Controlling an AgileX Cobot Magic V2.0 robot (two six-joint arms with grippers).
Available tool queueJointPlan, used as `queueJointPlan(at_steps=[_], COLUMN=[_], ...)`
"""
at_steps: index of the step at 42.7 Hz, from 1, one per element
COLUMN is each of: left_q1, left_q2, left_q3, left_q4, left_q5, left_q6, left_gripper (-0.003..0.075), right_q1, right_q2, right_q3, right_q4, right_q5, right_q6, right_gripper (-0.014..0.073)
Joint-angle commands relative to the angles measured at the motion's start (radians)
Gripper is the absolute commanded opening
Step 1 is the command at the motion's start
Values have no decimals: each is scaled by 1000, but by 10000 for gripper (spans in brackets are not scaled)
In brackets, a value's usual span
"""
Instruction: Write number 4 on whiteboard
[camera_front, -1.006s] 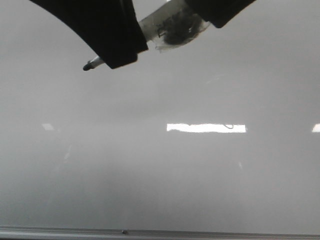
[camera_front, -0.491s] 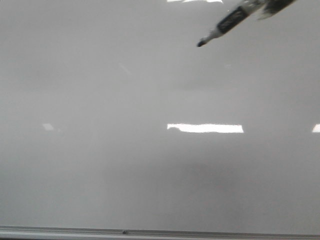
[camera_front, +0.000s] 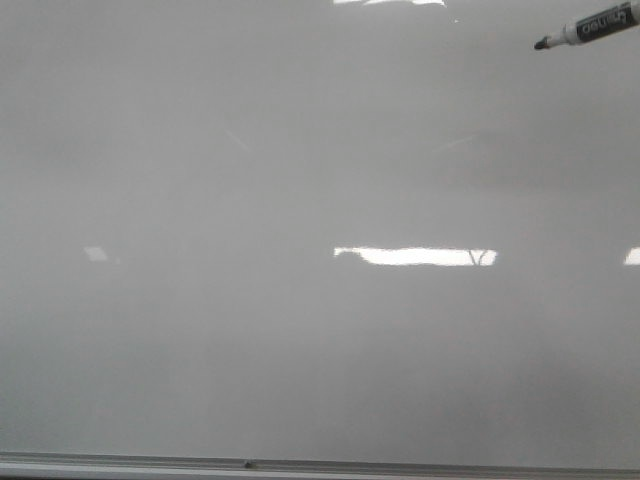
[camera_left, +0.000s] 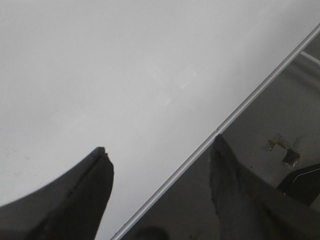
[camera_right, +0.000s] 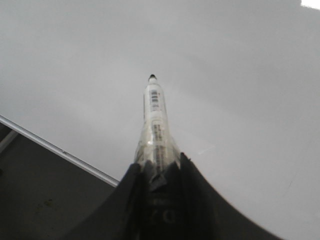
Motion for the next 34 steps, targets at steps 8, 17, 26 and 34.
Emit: queueJointPlan(at_steps=[8,17,26,34], left_q1=[1,1,1,1], left_q2=[-10,-10,-10,-10], left_q3=[-27,-27,-27,-27], left_q4=[-7,-9,-9,-9], left_q5=[-72,-76,-82,-83], left_q6=[-9,-9,-9,-9], left_gripper=[406,406,406,406], right_q1=[-56,-100,-98,-98], right_q2=[57,143,207,247], right_q3=[0,0,0,0], right_q4=[-17,-17,-17,-17], right_q5=[-212,-300,-402,-494], right_q6=[98,98,98,98], right_gripper=[-60,-60,-60,-60])
